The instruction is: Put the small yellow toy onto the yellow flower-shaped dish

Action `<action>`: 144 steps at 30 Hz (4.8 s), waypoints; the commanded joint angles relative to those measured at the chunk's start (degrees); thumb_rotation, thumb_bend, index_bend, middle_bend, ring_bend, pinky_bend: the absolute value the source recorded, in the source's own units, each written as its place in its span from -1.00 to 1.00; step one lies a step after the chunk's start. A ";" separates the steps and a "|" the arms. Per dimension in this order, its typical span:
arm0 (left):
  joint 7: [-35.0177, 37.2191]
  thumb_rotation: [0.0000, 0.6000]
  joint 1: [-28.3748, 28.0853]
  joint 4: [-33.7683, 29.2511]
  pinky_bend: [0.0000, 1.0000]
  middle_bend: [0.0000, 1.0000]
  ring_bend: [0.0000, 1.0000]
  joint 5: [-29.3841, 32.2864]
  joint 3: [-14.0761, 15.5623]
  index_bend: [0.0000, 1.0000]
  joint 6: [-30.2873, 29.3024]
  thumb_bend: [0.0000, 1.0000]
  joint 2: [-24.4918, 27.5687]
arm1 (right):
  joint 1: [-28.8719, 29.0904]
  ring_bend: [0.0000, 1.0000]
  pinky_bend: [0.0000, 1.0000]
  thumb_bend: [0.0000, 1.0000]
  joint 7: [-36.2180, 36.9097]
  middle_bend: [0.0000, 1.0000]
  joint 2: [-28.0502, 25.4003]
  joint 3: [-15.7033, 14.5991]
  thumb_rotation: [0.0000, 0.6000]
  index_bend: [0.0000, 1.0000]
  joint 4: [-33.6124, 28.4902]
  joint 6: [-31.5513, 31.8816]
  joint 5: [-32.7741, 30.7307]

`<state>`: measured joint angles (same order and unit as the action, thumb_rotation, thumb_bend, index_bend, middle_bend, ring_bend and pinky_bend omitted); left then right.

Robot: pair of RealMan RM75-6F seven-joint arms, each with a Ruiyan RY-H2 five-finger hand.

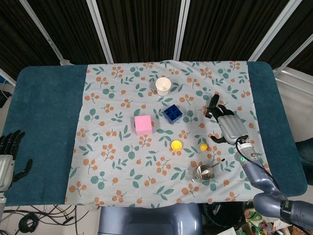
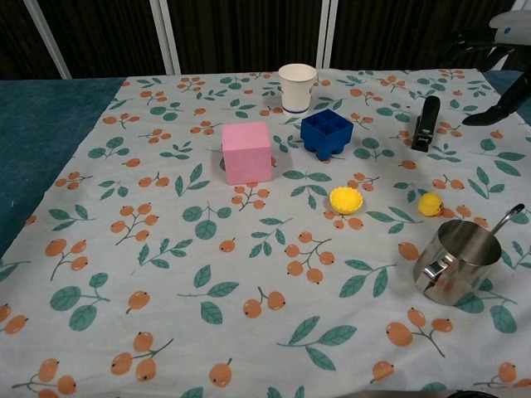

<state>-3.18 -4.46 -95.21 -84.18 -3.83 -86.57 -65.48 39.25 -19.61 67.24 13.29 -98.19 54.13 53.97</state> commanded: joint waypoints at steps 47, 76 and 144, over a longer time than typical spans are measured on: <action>1.23 1.00 -0.32 -0.35 -1.00 -0.95 -1.00 1.39 -0.58 -1.00 0.72 -0.19 0.15 | 11.43 -0.75 -0.69 -0.62 -26.73 -0.26 18.93 -7.41 1.00 -0.25 5.71 9.14 -30.71; 1.47 1.00 -0.32 -0.34 -1.00 -0.95 -1.00 1.81 -0.72 -1.00 0.79 -0.18 0.23 | 10.54 -0.66 -0.69 -0.48 -26.89 -0.13 21.54 -7.37 1.00 -0.12 9.86 7.57 -30.34; 2.14 1.00 -0.60 -0.71 -1.00 -0.95 -1.00 1.94 -0.83 -1.00 1.22 -0.18 0.65 | 19.95 -0.58 -0.69 -0.37 -28.74 -0.08 25.91 -2.29 1.00 -0.01 7.53 6.04 -34.06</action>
<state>-1.03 -5.06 -95.92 -82.24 -4.65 -85.35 -64.82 59.17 -48.37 93.10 10.97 -90.71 60.17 19.89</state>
